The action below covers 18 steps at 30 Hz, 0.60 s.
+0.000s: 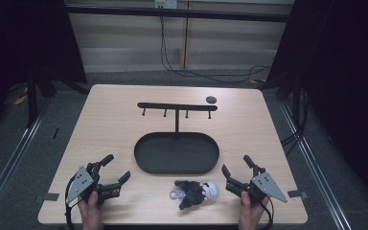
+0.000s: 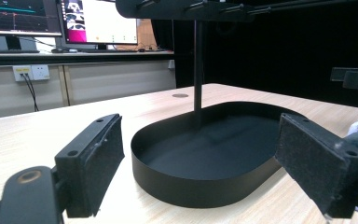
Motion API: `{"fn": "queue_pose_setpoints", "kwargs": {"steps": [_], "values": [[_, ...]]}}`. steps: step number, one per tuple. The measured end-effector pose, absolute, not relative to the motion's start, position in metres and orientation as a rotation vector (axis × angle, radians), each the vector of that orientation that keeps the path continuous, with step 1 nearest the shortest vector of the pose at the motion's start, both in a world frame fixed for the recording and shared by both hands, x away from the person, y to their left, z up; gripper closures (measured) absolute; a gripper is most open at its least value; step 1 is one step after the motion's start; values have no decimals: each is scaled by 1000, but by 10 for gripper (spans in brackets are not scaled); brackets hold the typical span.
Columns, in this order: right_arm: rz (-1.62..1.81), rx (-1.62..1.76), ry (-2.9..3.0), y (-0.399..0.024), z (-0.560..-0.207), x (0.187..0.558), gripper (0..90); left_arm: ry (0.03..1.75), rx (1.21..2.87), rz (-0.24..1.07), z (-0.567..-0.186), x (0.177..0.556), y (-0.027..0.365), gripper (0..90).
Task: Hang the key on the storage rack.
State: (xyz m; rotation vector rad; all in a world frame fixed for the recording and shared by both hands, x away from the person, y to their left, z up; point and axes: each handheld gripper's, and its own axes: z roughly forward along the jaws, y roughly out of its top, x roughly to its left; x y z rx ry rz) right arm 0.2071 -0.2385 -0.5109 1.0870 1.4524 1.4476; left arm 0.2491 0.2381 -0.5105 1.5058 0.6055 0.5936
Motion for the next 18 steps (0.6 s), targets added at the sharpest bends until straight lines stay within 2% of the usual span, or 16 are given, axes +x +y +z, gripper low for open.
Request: {"fn": "queue_pose_setpoints", "kwargs": {"steps": [18], "values": [[1389,1150,1464,-234,-509,210,137,606,1506,594,-510,249,238,152]]}}
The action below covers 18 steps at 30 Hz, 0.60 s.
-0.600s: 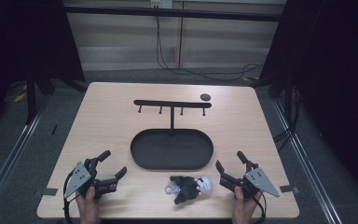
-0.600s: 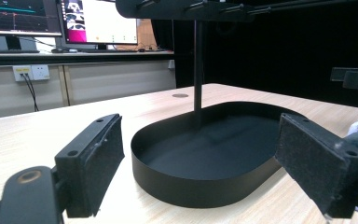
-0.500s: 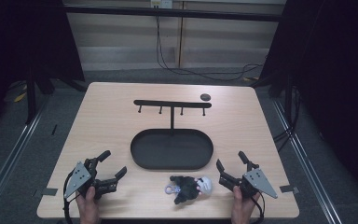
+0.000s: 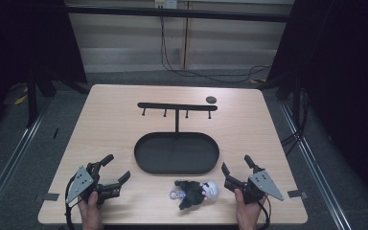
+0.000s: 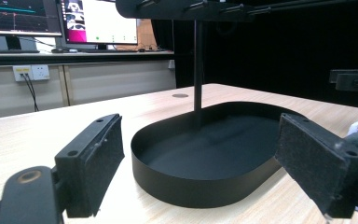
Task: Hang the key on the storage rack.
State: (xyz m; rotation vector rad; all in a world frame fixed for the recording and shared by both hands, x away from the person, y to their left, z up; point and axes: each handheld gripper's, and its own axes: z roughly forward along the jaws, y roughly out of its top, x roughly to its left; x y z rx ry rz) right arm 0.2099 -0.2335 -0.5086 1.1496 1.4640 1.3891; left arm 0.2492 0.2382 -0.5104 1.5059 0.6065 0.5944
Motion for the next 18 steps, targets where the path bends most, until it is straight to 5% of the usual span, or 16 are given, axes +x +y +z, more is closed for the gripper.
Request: {"fn": "queue_pose_setpoints", "kwargs": {"steps": [8,10,12,18], "values": [[1389,1160,1515,-230,-503,212,159,607,1506,594,-510,249,238,152],[1407,1139,1574,-229,-500,210,272,606,1506,594,-510,249,238,152],[1415,1113,1598,-227,-498,209,257,607,1506,594,-510,249,238,152],[1381,1101,1761,-220,-489,210,416,607,1506,594,-510,249,238,152]]}}
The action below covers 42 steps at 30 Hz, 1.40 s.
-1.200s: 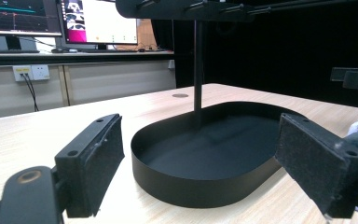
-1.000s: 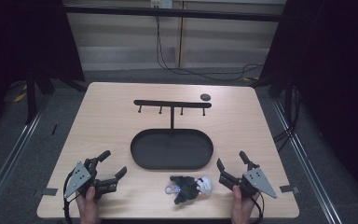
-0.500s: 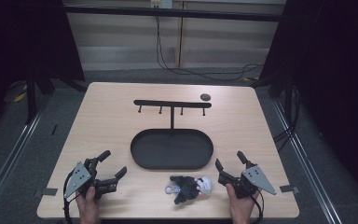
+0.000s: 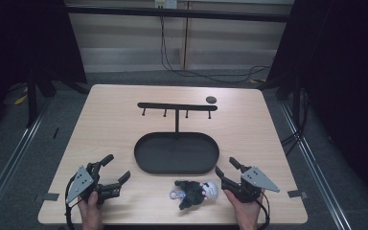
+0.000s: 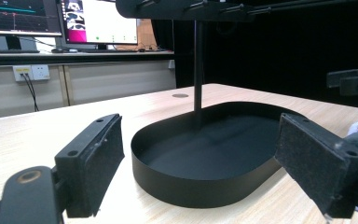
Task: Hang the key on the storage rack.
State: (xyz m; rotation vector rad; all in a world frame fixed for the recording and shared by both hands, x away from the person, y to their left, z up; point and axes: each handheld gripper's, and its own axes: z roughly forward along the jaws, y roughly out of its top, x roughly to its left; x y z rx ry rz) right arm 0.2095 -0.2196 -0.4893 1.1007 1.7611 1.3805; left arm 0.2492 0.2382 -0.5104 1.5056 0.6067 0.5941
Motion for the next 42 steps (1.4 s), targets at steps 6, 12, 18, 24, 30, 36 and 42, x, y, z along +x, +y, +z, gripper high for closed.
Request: {"fn": "queue_pose_setpoints", "kwargs": {"steps": [6,12,18,24,30,36,42], "values": [[1376,1111,1879,-209,-481,212,484,607,1506,594,-510,249,238,152],[1356,1098,1985,-200,-468,219,529,606,1506,594,-510,249,238,152],[1372,1080,2078,-193,-460,225,556,607,1506,594,-510,249,238,152],[1251,1032,2086,-182,-454,232,530,607,1505,594,-510,249,238,152],[1238,1027,2276,-171,-445,240,587,607,1505,594,-510,249,238,152],[1169,960,2423,-155,-439,248,561,607,1506,594,-510,249,238,152],[1113,908,2575,-135,-436,255,579,607,1506,594,-510,249,238,152]]}}
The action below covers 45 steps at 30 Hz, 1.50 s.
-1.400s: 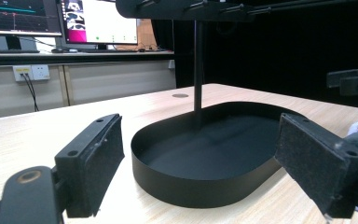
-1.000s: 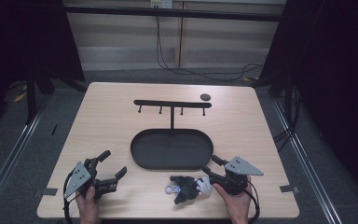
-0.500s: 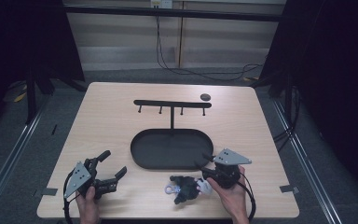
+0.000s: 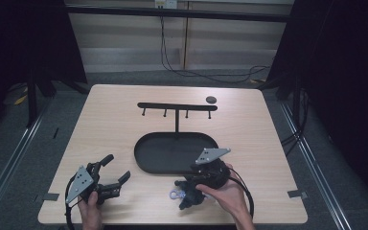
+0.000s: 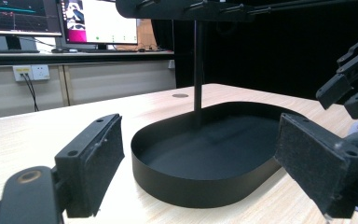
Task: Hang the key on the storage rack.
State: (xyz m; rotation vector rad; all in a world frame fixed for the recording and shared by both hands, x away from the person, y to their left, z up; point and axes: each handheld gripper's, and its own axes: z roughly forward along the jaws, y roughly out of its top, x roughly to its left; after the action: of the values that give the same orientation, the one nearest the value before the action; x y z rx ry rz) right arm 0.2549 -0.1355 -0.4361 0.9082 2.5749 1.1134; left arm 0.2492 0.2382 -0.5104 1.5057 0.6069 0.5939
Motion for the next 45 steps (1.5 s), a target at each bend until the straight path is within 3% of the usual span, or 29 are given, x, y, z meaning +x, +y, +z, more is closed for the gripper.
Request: {"fn": "queue_pose_setpoints", "kwargs": {"steps": [2,3,11,18,24,45], "values": [[1079,907,2620,-131,-435,258,576,607,1506,594,-510,249,238,152],[1060,915,2627,-128,-434,259,531,607,1506,594,-510,249,238,152],[941,858,2805,-107,-432,267,539,606,1506,594,-510,249,238,152],[833,800,2979,-95,-435,273,665,607,1506,594,-510,249,238,152],[689,752,3085,-82,-437,275,685,605,1507,592,-510,249,238,152],[320,643,3206,-51,-462,289,656,606,1505,593,-510,249,238,152]]}}
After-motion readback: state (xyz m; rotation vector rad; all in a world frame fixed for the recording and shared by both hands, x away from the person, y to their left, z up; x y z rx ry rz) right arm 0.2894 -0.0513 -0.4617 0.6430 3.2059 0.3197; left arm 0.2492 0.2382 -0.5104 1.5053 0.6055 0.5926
